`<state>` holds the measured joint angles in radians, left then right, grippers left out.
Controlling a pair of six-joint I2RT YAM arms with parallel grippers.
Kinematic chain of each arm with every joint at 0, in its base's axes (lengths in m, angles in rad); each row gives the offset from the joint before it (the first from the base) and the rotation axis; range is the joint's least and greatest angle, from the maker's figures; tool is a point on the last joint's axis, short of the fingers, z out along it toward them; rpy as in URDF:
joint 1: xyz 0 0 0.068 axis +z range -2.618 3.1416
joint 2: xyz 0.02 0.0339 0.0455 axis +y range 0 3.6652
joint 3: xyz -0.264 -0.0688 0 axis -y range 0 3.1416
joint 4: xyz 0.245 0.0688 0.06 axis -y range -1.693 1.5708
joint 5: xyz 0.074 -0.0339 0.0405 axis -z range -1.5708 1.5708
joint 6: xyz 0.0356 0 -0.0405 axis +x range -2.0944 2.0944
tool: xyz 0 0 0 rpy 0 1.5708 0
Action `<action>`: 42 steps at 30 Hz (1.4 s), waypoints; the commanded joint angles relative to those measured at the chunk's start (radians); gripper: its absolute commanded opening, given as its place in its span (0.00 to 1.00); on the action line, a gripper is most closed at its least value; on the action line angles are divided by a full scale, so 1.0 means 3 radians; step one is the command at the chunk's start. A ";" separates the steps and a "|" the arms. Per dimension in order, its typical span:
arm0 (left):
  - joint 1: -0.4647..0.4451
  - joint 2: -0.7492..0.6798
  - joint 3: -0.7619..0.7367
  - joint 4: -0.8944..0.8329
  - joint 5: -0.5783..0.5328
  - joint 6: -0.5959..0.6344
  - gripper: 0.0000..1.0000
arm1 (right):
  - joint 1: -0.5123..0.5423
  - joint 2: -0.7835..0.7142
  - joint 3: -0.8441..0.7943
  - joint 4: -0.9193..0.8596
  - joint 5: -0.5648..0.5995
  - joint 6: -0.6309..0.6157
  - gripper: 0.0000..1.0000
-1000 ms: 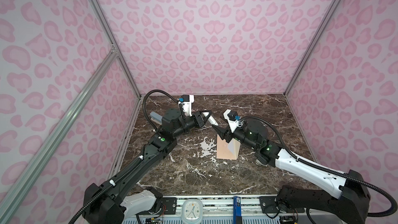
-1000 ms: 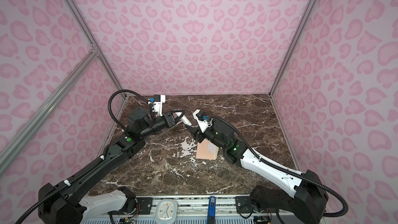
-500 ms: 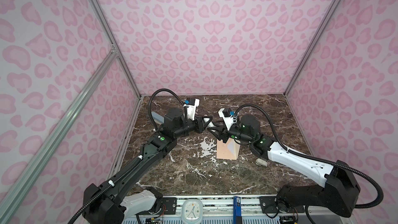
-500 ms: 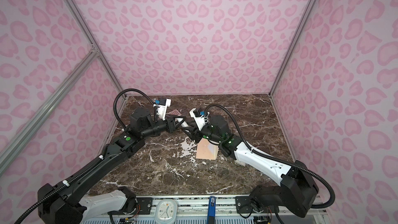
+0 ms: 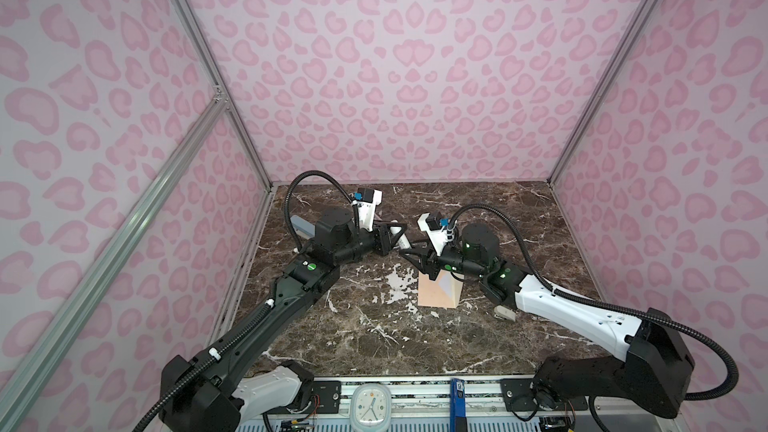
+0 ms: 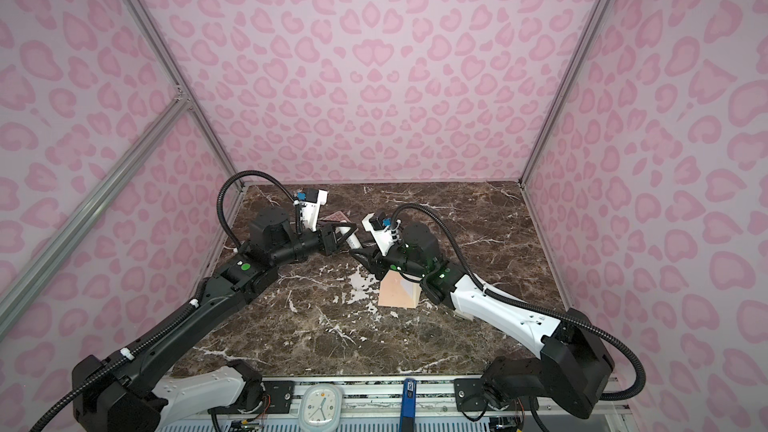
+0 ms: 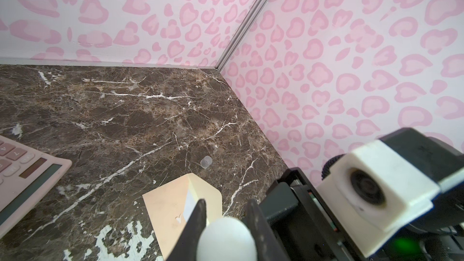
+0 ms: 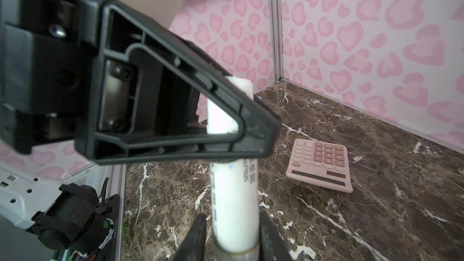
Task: Place the letter into the envelope and seal it
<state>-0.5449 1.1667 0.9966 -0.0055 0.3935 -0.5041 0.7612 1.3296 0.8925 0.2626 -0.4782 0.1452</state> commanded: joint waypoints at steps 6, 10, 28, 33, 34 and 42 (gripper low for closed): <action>0.0006 0.0053 -0.0028 0.0230 0.0149 -0.0102 0.16 | 0.0009 0.0000 -0.0018 0.0049 0.0018 -0.0036 0.25; 0.0006 0.0068 -0.0056 0.0294 0.0190 -0.0146 0.17 | 0.0024 0.0001 -0.0014 0.0088 0.0020 -0.0029 0.25; 0.0006 -0.0002 -0.0226 0.0505 0.0201 -0.0217 0.49 | 0.0001 0.0035 -0.0012 0.0441 0.0209 0.0332 0.23; 0.0006 -0.0044 -0.0284 0.0627 0.0185 -0.0260 0.46 | -0.0017 0.0047 -0.0038 0.0520 0.0236 0.0406 0.23; 0.0006 -0.0049 -0.0295 0.0631 0.0187 -0.0267 0.45 | -0.0017 0.0047 -0.0038 0.0520 0.0239 0.0415 0.23; 0.0006 -0.0044 -0.0331 0.0824 0.0144 -0.0283 0.44 | -0.0022 0.0050 -0.0055 0.0536 0.0146 0.0450 0.23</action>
<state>-0.5442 1.1568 0.9016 0.1749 0.4442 -0.5838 0.7563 1.3407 0.8837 0.3832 -0.4225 0.2699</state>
